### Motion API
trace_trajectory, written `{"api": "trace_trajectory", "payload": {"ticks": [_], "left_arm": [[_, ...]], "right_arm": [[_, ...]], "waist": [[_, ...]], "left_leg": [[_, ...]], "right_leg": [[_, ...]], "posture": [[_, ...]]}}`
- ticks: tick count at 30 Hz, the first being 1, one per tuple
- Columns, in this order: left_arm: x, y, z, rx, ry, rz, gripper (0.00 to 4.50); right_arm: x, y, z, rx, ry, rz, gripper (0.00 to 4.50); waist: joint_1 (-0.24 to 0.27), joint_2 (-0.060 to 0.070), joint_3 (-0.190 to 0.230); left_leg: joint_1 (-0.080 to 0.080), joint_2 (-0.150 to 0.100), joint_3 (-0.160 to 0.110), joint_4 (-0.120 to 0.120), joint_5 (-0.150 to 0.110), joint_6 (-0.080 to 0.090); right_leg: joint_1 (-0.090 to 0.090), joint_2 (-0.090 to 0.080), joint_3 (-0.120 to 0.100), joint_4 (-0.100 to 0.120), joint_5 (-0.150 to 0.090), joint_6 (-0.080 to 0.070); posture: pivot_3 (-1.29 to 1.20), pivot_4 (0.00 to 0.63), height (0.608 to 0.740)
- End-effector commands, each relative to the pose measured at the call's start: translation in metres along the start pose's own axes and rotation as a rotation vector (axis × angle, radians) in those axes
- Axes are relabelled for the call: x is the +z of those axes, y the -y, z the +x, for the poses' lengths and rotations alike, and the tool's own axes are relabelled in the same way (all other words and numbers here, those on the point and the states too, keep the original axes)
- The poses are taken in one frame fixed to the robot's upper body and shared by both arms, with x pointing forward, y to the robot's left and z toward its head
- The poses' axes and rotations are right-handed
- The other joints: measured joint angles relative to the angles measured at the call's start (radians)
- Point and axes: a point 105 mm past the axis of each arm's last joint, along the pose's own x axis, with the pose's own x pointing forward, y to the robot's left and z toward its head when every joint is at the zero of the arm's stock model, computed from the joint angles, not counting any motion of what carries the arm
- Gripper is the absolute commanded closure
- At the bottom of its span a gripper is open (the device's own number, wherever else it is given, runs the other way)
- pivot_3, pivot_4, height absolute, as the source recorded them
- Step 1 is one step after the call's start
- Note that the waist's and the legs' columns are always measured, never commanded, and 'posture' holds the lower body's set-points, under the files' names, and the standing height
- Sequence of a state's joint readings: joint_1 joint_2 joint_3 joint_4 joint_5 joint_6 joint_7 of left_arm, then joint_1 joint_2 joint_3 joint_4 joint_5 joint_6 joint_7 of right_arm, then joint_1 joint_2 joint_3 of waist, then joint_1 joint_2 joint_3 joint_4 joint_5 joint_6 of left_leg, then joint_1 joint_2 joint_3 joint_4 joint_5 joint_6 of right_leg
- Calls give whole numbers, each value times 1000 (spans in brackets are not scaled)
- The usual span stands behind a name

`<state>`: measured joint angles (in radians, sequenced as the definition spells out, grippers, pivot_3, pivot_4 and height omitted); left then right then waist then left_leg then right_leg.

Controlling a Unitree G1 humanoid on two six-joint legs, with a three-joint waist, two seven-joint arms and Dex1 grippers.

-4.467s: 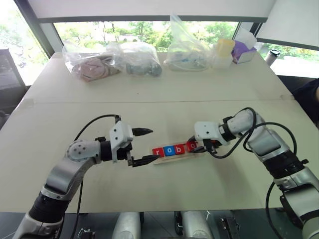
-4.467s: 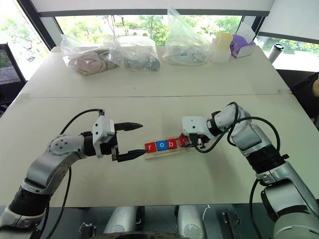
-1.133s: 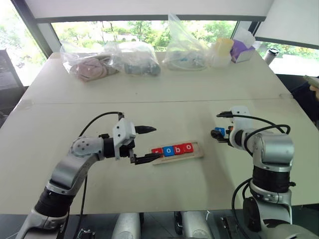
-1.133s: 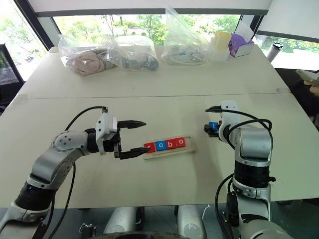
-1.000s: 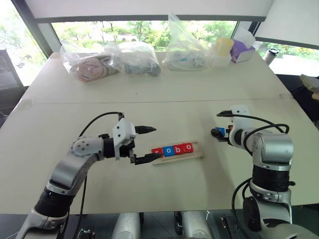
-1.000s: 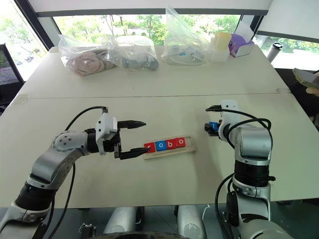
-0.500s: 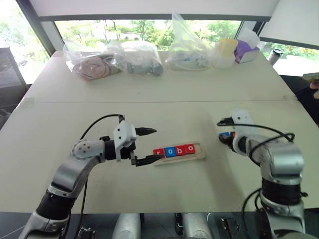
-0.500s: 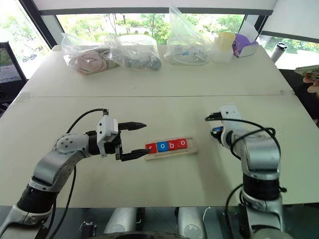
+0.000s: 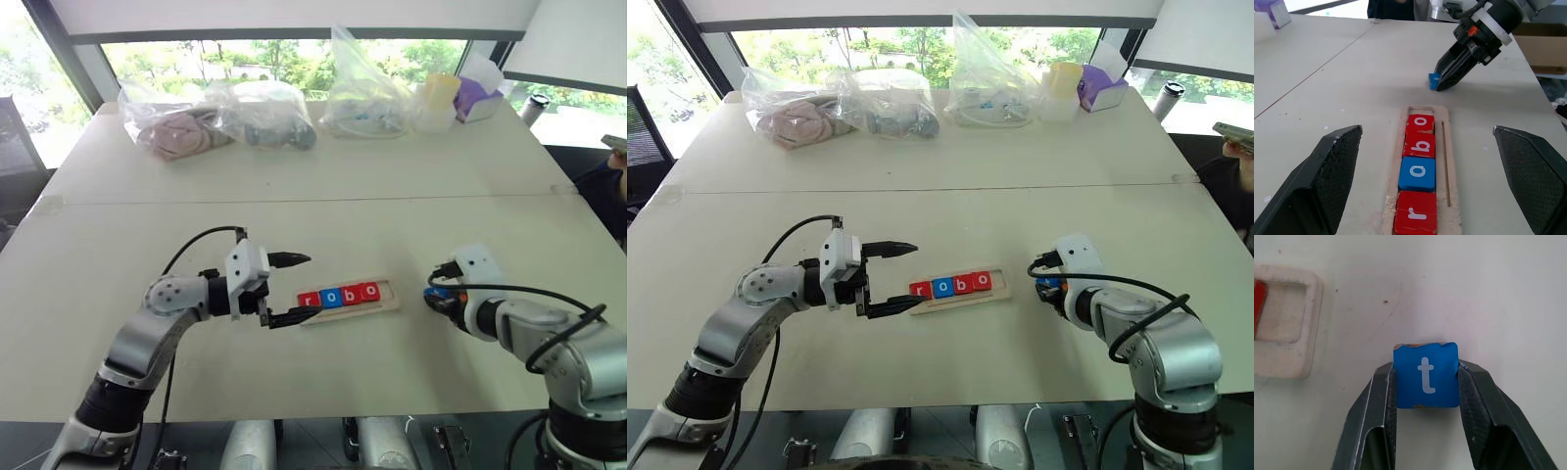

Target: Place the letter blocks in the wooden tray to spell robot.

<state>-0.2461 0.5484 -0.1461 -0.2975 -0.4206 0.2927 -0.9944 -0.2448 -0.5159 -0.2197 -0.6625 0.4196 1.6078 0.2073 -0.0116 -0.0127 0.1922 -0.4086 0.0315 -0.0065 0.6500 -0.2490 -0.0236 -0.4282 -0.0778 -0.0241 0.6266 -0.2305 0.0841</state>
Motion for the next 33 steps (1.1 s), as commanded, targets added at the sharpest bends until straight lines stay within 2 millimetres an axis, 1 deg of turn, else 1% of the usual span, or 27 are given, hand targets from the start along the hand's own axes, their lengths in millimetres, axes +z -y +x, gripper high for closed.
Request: {"api": "trace_trajectory", "payload": {"ticks": [1, 2, 6, 11, 13, 14, 16, 17, 18, 23, 25, 26, 27, 29, 31, 33], "left_arm": [[8, -1, 1, -4, 15, 44, 0], [8, -1, 0, -3, 14, 44, 0], [7, -1, -1, 1, 10, 46, 0], [7, -2, -2, 15, 7, 46, 0], [7, -2, -2, 16, 7, 46, 0], [7, -2, -3, 16, 7, 46, 0], [7, -2, -3, 16, 5, 47, 0], [7, -2, -3, 12, 3, 47, 0], [7, -2, -4, 6, -1, 49, 0], [8, -4, -10, -12, -11, 64, 0], [10, -7, -11, -10, -6, 71, 0], [11, -8, -11, -13, -7, 79, 0], [12, -10, -11, -15, -8, 84, 0], [13, -12, -11, -21, -9, 91, 0], [15, -14, -12, -26, -9, 95, 0], [16, -16, -12, -27, -8, 97, 0]], "right_arm": [[8, 5, 0, -20, 22, 33, 3358], [8, 5, 2, -23, 21, 49, 3358], [8, 6, 5, -31, 13, 71, 3358], [6, -2, 8, -10, 15, 118, 3358], [7, -2, 7, -7, 17, 115, 2286], [7, -2, 7, -7, 17, 109, 1877], [11, -1, 4, -2, 17, 87, 889], [14, 0, 2, 9, 12, 53, 279], [20, 2, -2, 26, 6, -6, 18], [47, 13, -27, 82, -27, -278, 18], [54, 17, -32, 126, -12, -393, 18], [57, 16, -34, 178, 12, -476, 18], [57, 12, -37, 264, 46, -584, 18], [48, 7, -43, 415, 64, -774, 18], [40, 12, -42, 491, 54, -847, 18], [37, 20, -36, 514, 53, -889, 18]], "waist": [[0, 0, 0], [1, 0, 0], [1, 0, 0], [0, 0, 0], [-1, 0, 0], [-1, 0, 0], [0, 0, 0], [0, 0, 0], [0, 0, 0], [0, 1, 1], [0, 0, 1], [2, 0, 1], [4, 0, 1], [6, 0, 1], [2, 0, 1], [-2, 0, 1]], "left_leg": [[0, 0, 0, 0, 0, 0], [0, 0, 0, -1, 0, 0], [-1, 0, 0, -2, 0, 0], [-1, 0, 0, -1, 0, 0], [-1, 0, 0, -1, 0, 0], [-1, 0, 0, -1, 0, 0], [-1, 0, 0, -1, 0, 0], [-1, 0, 0, -1, 0, 0], [-1, 0, 0, -1, 0, 0], [-2, 0, 1, -2, 0, 0], [-2, 0, 0, -3, 0, 0], [-2, 0, 0, -4, 0, 1], [-2, 0, 0, -4, -1, 1], [-3, 0, 0, -5, -1, 2], [-4, 0, 1, -4, -2, 2], [-4, 0, 3, -3, -2, 2]], "right_leg": [[0, 0, 0, 0, 0, -1], [0, 0, 0, 0, 2, -3], [0, 0, 0, -1, 1, -3], [0, 0, 0, -2, 2, -3], [0, 0, 0, -2, 2, -3], [0, 0, 0, -2, 2, -3], [0, 0, 0, -2, 2, -3], [0, 0, 0, -2, 2, -3], [0, 0, 0, -2, 2, -3], [0, -1, 0, -6, 2, -3], [1, 0, -2, -8, 2, -3], [1, 0, -2, -9, 2, -3], [1, 0, -2, -10, 2, -2], [1, 0, -2, -12, -1, 3], [1, 0, -1, -13, -2, 4], [1, -1, 0, -13, -1, 4]], "posture": [[0, 150, 740], [0, 150, 740], [0, 150, 740], [0, 150, 740], [0, 150, 740], [0, 150, 740], [0, 150, 740], [0, 150, 740], [0, 150, 740], [0, 150, 740], [0, 150, 740], [0, 150, 740], [0, 150, 740], [0, 150, 740], [0, 150, 740], [0, 150, 740]]}}
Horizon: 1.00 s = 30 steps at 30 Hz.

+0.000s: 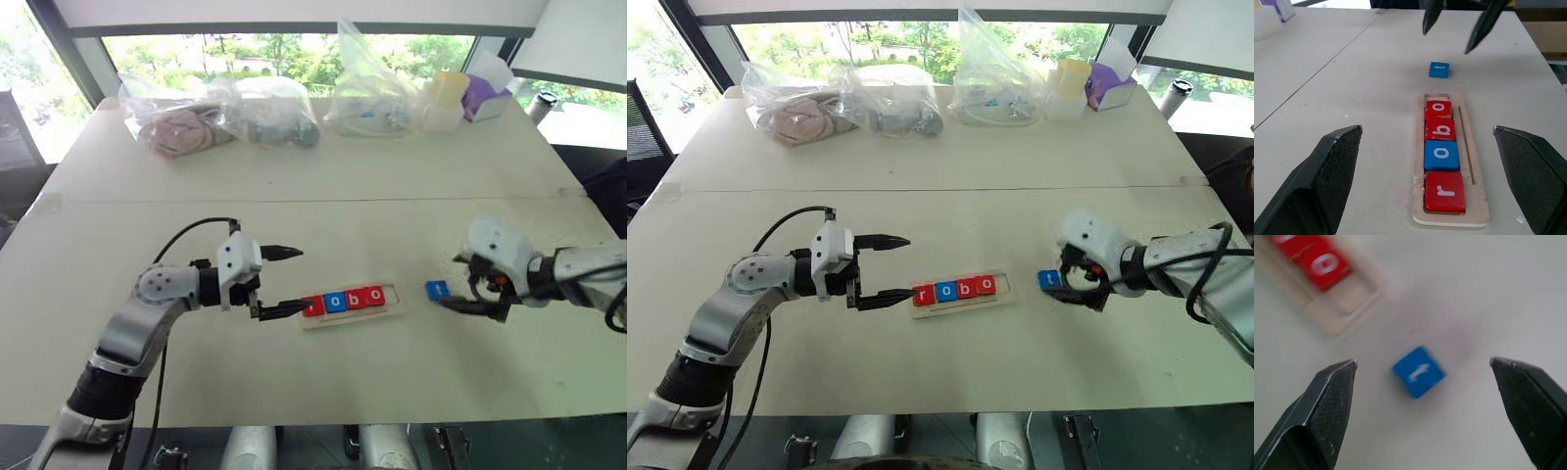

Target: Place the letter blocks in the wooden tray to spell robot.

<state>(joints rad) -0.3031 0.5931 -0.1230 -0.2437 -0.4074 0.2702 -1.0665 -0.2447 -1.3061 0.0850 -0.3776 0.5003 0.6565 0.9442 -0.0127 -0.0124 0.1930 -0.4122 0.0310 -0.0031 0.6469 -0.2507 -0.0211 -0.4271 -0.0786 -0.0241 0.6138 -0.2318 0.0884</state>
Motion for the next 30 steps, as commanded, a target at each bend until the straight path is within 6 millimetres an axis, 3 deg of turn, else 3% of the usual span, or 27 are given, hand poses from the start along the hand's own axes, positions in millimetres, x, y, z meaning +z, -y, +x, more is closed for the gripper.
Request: {"api": "trace_trajectory", "payload": {"ticks": [1, 11, 30], "left_arm": [[12, -5, -3, 4, 33, 42, 0], [14, -2, -3, 3, 39, 29, 0], [15, 2, -2, 2, 37, 30, 0]], "right_arm": [[-9, 12, -2, 28, -6, -144, 18], [-38, 21, 20, 103, -11, -136, 18], [-36, 37, 37, 110, 19, -100, 18]], "waist": [[-1, 0, 0], [2, 0, 0], [3, 0, 0]], "left_leg": [[0, 0, 0, 1, 0, 0], [2, 0, 0, 2, 0, 0], [3, 0, 0, 4, 1, -1]], "right_leg": [[0, 0, 0, 0, 0, 0], [0, 0, 0, 5, 3, -5], [1, 0, 0, 7, 4, -5]], "posture": [[0, 150, 740], [0, 150, 740], [0, 150, 740]]}}
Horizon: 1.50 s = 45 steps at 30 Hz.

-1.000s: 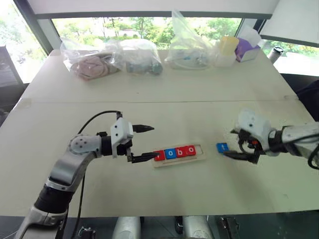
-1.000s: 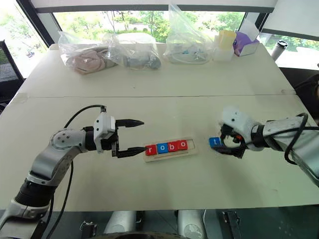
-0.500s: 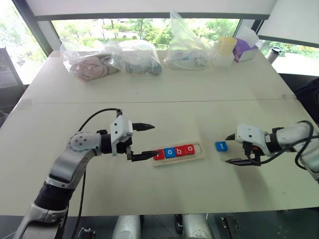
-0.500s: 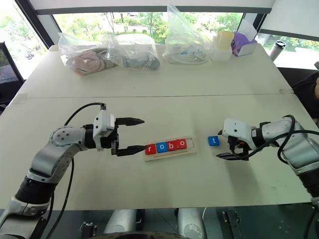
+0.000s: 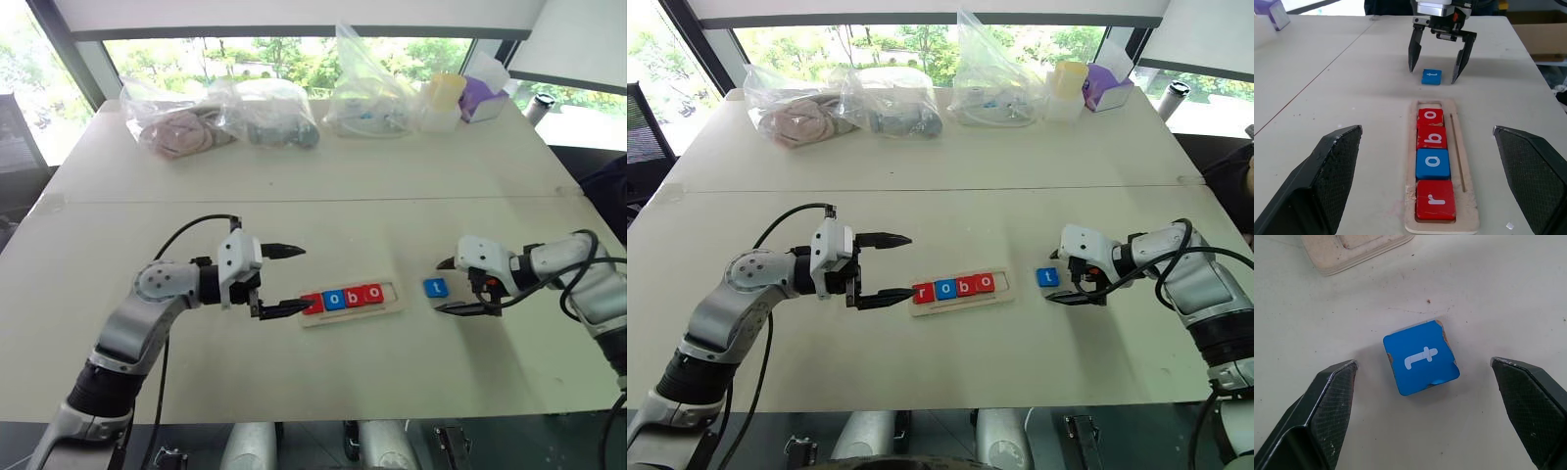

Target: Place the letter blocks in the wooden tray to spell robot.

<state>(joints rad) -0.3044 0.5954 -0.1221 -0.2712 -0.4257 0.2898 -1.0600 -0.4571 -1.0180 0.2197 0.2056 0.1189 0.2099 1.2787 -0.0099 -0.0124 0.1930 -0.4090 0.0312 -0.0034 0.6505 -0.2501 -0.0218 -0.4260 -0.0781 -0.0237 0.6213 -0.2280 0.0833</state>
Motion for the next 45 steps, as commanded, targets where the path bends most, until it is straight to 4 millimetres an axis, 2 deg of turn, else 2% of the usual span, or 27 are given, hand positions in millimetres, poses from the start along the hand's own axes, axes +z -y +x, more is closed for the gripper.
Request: {"api": "trace_trajectory", "payload": {"ticks": [1, 5, 6, 8, 12, 13, 17, 20, 26, 36, 45], "left_arm": [[9, 0, -2, 13, 22, 31, 0], [9, 0, -2, 17, 21, 31, 0], [9, 0, -2, 19, 20, 31, 0], [9, 0, -2, 23, 20, 30, 0], [10, -1, -2, 27, 20, 31, 0], [10, -1, -2, 28, 20, 31, 0], [11, -1, -2, 32, 20, 31, 0], [10, -2, -3, 35, 17, 31, 0], [10, -5, -2, 38, 19, 32, 0], [9, -6, -3, 52, 16, 34, 0], [8, -3, -5, 65, 14, 34, 0]], "right_arm": [[6, 7, -2, -22, 16, -17, 18], [11, 7, 2, -19, 32, -23, 18], [12, 7, 3, -17, 35, -27, 259], [13, 8, 4, -20, 36, -29, 837], [16, 11, 5, -25, 39, -33, 2965], [16, 11, 4, -25, 39, -35, 3379], [19, 13, 1, -38, 17, -83, 3374], [41, 9, -2, -8, 54, -148, 3374], [66, -4, 3, 66, 69, -224, 3374], [74, -11, 24, 136, 39, -207, 3374], [79, -12, 31, 155, 42, -226, 3374]], "waist": [[0, 0, 0], [-2, 0, 0], [-2, 0, 0], [-2, 0, 0], [-2, 0, 0], [-1, 0, 0], [-1, 0, 0], [-1, 0, 0], [-1, 0, 0], [-2, 0, 0], [-1, 0, 0]], "left_leg": [[0, 0, 0, 0, 0, 0], [1, 0, 0, 0, 0, 0], [1, 0, 0, 1, 0, 0], [2, 0, 0, 1, 0, 0], [3, 0, 0, 3, 1, -1], [2, 0, 0, 3, 1, -1], [2, 0, 0, 4, 1, -1], [2, 0, 0, 4, 1, -1], [2, 0, -1, 3, 1, -1], [2, 0, -1, 4, 1, -1], [2, 0, -1, 4, 1, -1]], "right_leg": [[0, 0, 0, 0, 0, 0], [0, 0, 0, 3, 0, 0], [0, 0, 0, 3, 0, 0], [0, 0, 0, 6, 0, 0], [0, 0, 1, 8, 0, 0], [0, 0, 1, 8, 0, 0], [0, 0, 1, 8, 0, 0], [0, 0, 1, 8, 0, 0], [0, 0, 1, 9, 0, 0], [0, 0, 1, 9, 0, 0], [0, 0, 1, 9, 0, 0]], "posture": [[0, 150, 740], [0, 150, 740], [0, 150, 740], [0, 150, 740], [0, 150, 740], [0, 150, 740], [0, 150, 740], [0, 150, 740], [0, 150, 740], [0, 150, 740], [0, 150, 740]]}}
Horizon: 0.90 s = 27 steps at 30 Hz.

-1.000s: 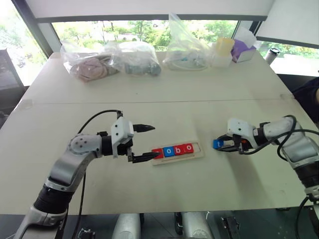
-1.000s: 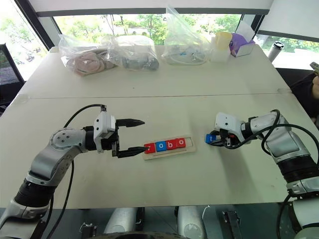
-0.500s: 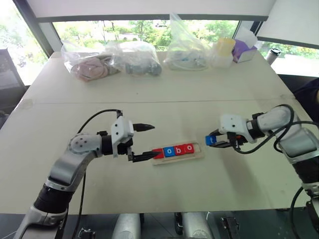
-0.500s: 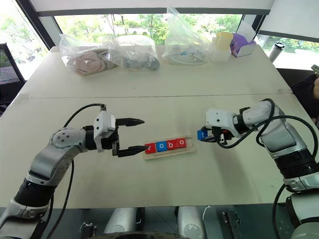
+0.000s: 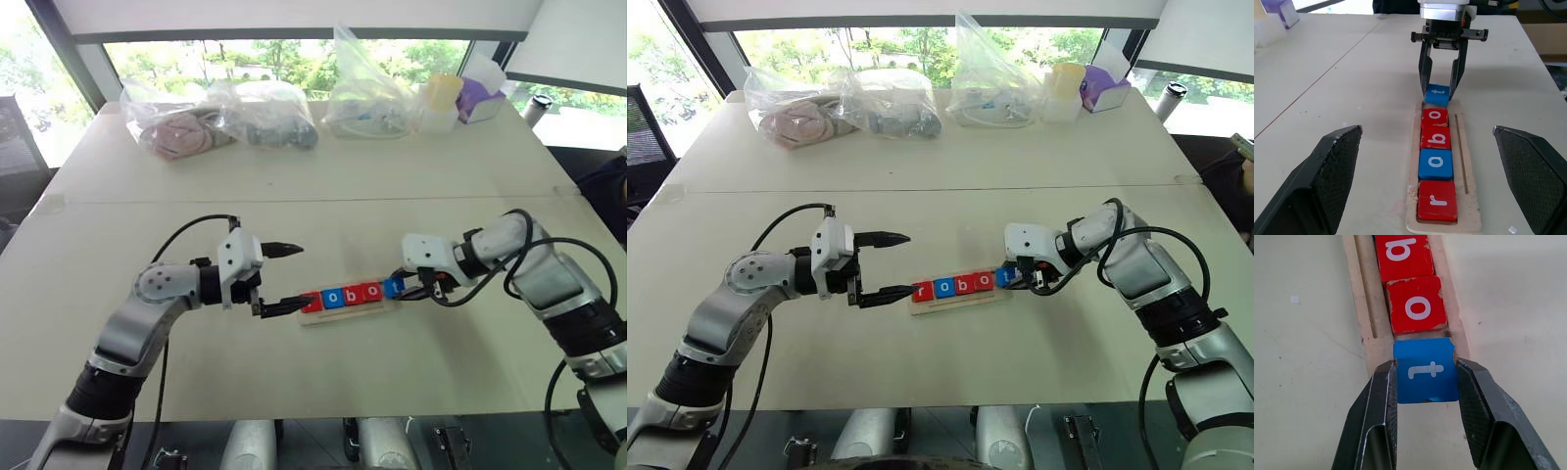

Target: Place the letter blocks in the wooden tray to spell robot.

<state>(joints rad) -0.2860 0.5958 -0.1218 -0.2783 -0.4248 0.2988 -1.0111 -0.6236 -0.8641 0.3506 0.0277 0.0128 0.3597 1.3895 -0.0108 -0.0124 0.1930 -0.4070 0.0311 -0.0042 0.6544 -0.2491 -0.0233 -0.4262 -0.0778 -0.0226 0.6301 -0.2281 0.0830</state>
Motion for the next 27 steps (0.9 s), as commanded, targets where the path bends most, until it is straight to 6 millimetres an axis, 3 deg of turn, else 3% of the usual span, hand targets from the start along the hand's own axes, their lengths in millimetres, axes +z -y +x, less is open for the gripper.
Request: {"api": "trace_trajectory", "payload": {"ticks": [1, 27], "left_arm": [[12, -1, -4, 18, 24, 53, 0], [10, -1, -2, 15, 27, 50, 0]], "right_arm": [[8, 5, -3, -16, 9, -36, 3374], [7, 7, -5, -31, 6, -30, 3374]], "waist": [[0, 0, 0], [0, 0, 0]], "left_leg": [[0, 0, 0, 0, 0, 0], [0, 0, 0, 0, 0, 0]], "right_leg": [[0, 0, 0, 0, 0, 0], [0, 0, 0, 0, 0, 0]], "posture": [[0, 150, 740], [0, 150, 740]]}}
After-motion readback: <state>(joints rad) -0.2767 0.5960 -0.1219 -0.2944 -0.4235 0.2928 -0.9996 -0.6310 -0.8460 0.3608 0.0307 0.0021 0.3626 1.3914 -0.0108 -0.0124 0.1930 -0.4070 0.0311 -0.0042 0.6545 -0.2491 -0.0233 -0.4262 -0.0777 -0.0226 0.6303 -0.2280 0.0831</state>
